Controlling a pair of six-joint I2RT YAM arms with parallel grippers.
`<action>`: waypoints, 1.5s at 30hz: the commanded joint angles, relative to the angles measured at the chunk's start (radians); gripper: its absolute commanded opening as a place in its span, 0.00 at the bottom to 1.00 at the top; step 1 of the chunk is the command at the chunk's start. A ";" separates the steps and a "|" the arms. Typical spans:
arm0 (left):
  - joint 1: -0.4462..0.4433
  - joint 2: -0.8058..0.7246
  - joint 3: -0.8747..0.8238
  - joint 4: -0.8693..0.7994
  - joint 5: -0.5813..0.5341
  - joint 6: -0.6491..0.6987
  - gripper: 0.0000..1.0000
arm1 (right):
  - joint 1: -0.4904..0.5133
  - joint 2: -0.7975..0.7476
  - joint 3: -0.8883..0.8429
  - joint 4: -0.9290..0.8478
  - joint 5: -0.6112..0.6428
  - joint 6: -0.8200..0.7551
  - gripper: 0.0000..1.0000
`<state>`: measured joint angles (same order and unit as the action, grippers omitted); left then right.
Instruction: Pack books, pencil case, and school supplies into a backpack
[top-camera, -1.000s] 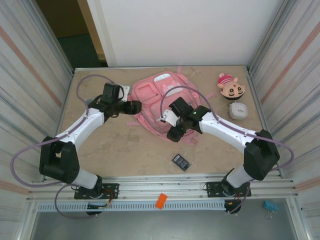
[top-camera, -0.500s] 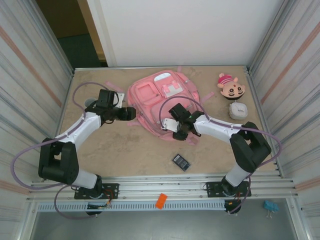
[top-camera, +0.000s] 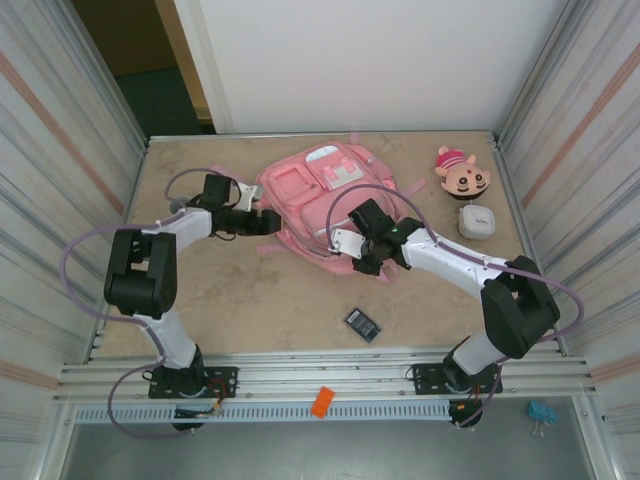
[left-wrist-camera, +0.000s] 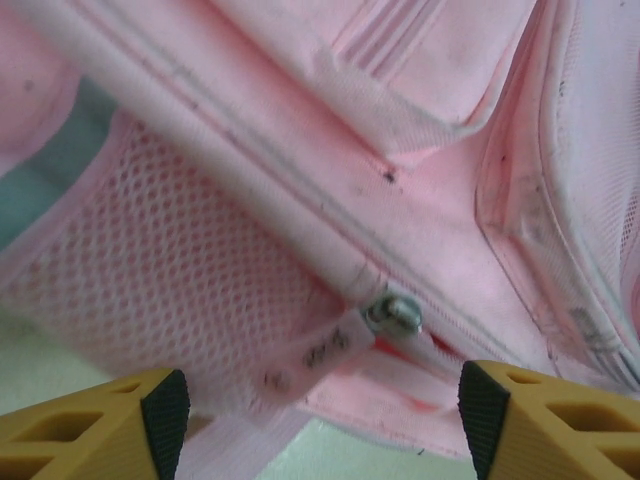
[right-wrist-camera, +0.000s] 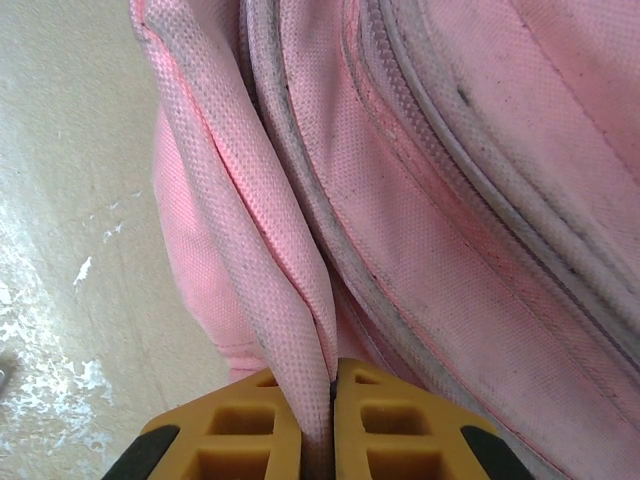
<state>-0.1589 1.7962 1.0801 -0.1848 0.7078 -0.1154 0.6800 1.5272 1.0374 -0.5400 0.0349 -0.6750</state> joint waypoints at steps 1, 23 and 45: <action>0.000 0.047 0.064 0.004 0.095 0.045 0.73 | -0.007 -0.011 0.052 -0.011 -0.002 -0.014 0.08; 0.001 -0.023 -0.018 0.037 0.204 0.025 0.00 | -0.022 0.051 0.109 -0.017 0.018 0.081 0.01; -0.063 -0.122 -0.123 0.050 0.118 0.062 0.22 | -0.060 0.031 0.161 0.006 -0.037 0.269 0.00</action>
<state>-0.2054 1.7142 0.9764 -0.1219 0.7677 -0.0559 0.6285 1.5856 1.1507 -0.6296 -0.0010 -0.4664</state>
